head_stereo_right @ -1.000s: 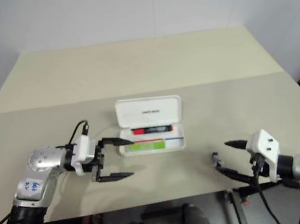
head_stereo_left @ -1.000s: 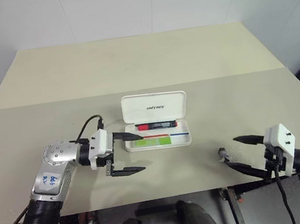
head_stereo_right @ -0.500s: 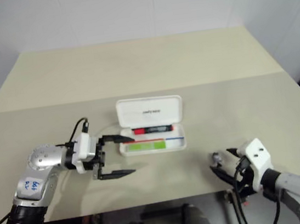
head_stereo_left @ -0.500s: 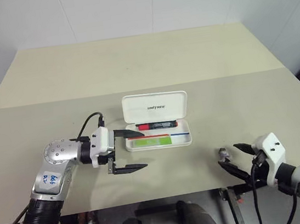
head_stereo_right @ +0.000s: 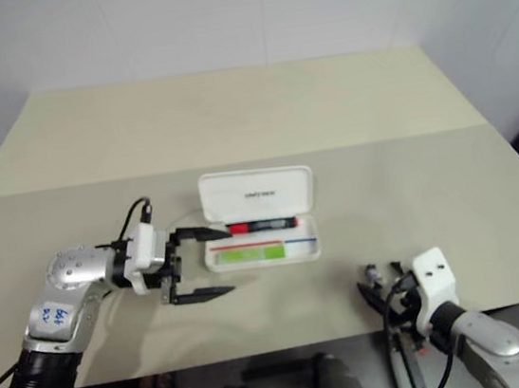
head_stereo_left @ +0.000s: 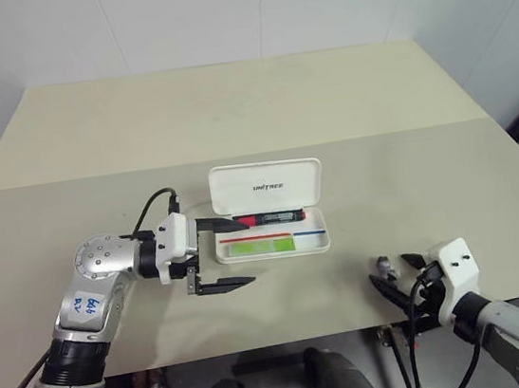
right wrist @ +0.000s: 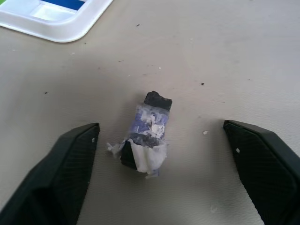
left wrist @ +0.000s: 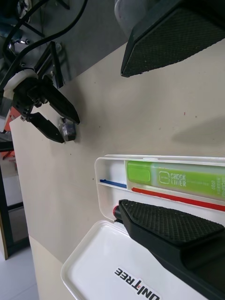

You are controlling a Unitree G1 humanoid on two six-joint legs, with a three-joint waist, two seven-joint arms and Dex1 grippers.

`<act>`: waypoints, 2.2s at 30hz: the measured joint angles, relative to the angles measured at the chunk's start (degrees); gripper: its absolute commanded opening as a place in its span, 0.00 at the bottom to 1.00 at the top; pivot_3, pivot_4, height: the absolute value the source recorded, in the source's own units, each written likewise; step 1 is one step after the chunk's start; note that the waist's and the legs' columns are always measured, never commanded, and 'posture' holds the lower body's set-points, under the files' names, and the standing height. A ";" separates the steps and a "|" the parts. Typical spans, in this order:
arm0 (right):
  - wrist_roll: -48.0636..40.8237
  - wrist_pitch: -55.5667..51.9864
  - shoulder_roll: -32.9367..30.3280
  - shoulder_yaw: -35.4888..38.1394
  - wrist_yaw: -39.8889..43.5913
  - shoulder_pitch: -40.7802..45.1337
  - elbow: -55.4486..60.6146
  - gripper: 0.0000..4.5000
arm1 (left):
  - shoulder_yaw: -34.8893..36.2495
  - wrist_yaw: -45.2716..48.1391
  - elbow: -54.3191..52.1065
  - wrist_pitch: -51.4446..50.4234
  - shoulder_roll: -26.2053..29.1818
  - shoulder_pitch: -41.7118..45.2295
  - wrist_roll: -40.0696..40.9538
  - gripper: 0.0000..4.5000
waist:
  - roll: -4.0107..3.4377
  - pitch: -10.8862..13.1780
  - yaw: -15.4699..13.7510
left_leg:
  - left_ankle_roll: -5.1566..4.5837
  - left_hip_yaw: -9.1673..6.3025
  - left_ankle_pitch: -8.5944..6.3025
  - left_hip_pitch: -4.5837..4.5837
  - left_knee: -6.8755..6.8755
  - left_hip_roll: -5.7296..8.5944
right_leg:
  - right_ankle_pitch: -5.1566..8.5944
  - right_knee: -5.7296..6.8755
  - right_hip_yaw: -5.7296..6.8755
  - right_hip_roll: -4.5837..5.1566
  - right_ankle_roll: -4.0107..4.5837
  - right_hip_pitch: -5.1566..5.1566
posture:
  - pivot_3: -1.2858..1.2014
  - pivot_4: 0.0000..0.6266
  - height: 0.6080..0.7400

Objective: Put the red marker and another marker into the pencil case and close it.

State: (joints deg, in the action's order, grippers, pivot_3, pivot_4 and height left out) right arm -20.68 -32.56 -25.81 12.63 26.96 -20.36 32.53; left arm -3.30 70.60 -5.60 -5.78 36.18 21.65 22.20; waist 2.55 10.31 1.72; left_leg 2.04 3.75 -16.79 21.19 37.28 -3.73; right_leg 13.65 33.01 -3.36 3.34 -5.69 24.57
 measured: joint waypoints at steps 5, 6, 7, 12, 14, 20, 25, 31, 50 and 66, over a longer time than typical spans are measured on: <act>0.56 1.62 0.17 -0.18 -0.34 -0.66 -0.27 0.37 | 0.00 -0.51 -0.08 -0.03 0.11 -0.05 0.00 1.00 | 0.01 -0.01 -0.04 | 0.00 -0.01 0.00 0.00 -0.08 -0.01 | 0.01 -0.02 0.02 0.00 0.02 0.01 | 0.52 0.24 1.00; 0.59 1.92 0.16 -0.47 -0.32 -0.60 -0.33 0.29 | 0.00 -0.57 -0.10 -0.03 0.11 -0.07 0.00 1.00 | 0.01 -0.01 -0.03 | 0.00 -0.01 0.00 0.00 -0.08 0.00 | 0.01 -0.03 0.01 0.00 0.02 0.01 | 0.52 0.24 1.00; 0.72 2.32 0.15 -0.89 -0.31 -0.46 -0.39 0.22 | 0.00 -0.61 -0.10 -0.03 0.11 -0.10 0.00 1.00 | 0.01 -0.01 -0.02 | 0.00 0.00 0.00 0.00 -0.07 0.00 | 0.01 -0.03 0.01 0.00 0.02 0.01 | 0.52 0.24 1.00; 1.65 3.93 -0.62 -1.53 0.47 1.49 -1.73 0.08 | 0.00 -1.10 -0.13 0.10 0.11 -0.33 -0.02 1.00 | 0.01 -0.01 0.05 | 0.00 0.02 0.00 0.00 -0.01 0.00 | 0.00 -0.03 -0.01 0.00 0.01 0.00 | 0.52 0.24 1.00; 1.66 4.74 -1.38 -2.07 1.68 2.31 -2.05 0.08 | 0.01 -1.20 -0.14 0.21 0.11 -0.46 -0.03 1.00 | 0.01 -0.01 0.03 | 0.00 0.01 0.00 -0.01 -0.05 0.00 | 0.00 -0.02 0.00 0.00 0.01 0.01 | 0.52 0.24 1.00; 1.67 10.90 -9.98 -7.18 14.08 12.74 -7.26 0.08 | 0.12 -2.17 -0.11 0.90 0.14 -0.88 -0.21 1.00 | -0.01 0.01 0.19 | -0.01 0.04 0.00 0.00 -0.01 0.00 | -0.01 -0.03 -0.02 -0.01 -0.01 0.01 | 0.52 0.24 1.00; 1.66 15.33 -13.91 -10.50 24.23 25.56 -15.80 0.08 | 0.39 -2.48 -0.04 1.33 0.22 -1.08 -0.42 1.00 | -0.01 0.02 0.02 | -0.01 0.00 0.00 0.00 -0.04 -0.01 | -0.02 0.03 0.00 -0.05 -0.04 0.03 | 0.52 0.24 1.00; 4.46 23.28 -14.04 -18.15 36.16 42.26 -31.33 0.08 | 1.06 -3.49 -0.17 1.56 0.62 -1.90 -0.68 1.00 | -0.04 0.03 0.03 | -0.07 0.01 -0.03 0.01 -0.03 0.00 | -0.08 0.12 -0.01 -0.05 -0.14 0.04 | 0.52 0.24 1.00; 10.20 35.15 -9.11 -24.92 48.00 51.70 -48.75 0.55 | 3.22 -6.91 -3.04 0.76 2.68 -5.92 -0.72 1.00 | -0.16 0.11 -0.01 | -0.12 0.04 -0.13 -0.02 0.09 -0.01 | -0.07 0.54 0.00 -0.04 -0.18 0.18 | 0.52 0.24 1.00; 3.42 32.01 -11.47 -18.10 47.59 48.88 -40.06 1.00 | 3.76 -7.38 -2.90 0.83 2.85 -6.01 -0.56 1.00 | -0.24 0.16 -0.34 | -0.11 0.02 -0.13 0.03 0.03 -0.01 | -0.12 0.51 0.03 -0.03 -0.25 0.18 | 0.52 0.24 1.00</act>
State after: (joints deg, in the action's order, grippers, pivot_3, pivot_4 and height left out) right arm -17.27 -0.55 -37.28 -5.48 74.55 28.52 -7.53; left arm 0.46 63.23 -8.50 -4.95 39.02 15.64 21.64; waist 2.31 10.47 1.38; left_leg 1.93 3.77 -16.93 21.22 37.32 -3.74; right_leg 13.53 33.51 -3.34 3.32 -5.95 24.76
